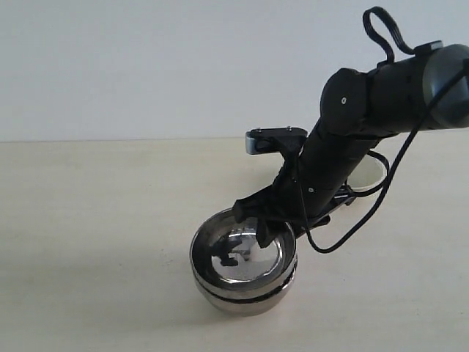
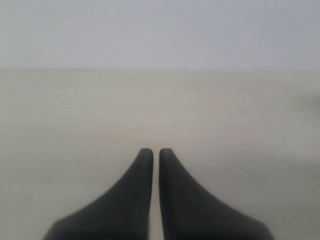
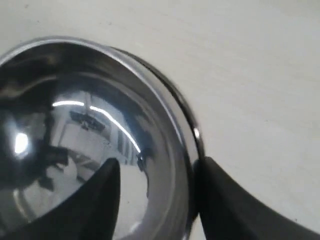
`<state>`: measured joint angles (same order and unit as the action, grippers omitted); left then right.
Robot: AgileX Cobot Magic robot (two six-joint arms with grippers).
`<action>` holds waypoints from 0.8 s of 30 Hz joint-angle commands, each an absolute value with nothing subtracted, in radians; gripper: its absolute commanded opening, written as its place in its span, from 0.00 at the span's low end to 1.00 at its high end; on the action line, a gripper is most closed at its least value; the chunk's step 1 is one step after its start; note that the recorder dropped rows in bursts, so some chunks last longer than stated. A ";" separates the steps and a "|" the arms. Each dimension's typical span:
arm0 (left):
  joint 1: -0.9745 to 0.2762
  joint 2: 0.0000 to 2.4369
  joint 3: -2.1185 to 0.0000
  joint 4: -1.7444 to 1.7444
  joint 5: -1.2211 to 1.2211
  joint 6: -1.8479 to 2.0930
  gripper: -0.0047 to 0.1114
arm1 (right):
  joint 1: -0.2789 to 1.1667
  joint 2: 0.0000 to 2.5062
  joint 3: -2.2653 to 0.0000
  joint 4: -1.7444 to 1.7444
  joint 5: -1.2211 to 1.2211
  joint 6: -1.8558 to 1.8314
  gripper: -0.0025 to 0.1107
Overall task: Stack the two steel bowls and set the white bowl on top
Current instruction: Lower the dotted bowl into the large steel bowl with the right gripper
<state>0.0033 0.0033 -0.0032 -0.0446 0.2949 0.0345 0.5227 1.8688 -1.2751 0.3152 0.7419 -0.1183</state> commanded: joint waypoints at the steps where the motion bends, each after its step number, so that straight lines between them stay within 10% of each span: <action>1: 0.007 0.000 0.000 -0.041 0.296 0.033 0.07 | 0.518 1.812 -1.276 0.305 0.747 -0.121 0.39; 18: 0.007 0.000 0.000 -0.041 0.296 0.033 0.07 | 0.518 1.766 -1.278 0.228 0.754 -0.082 0.37; 24: 0.007 0.000 0.000 -0.041 0.296 0.033 0.07 | 0.518 1.766 -1.278 0.228 0.745 -0.079 0.02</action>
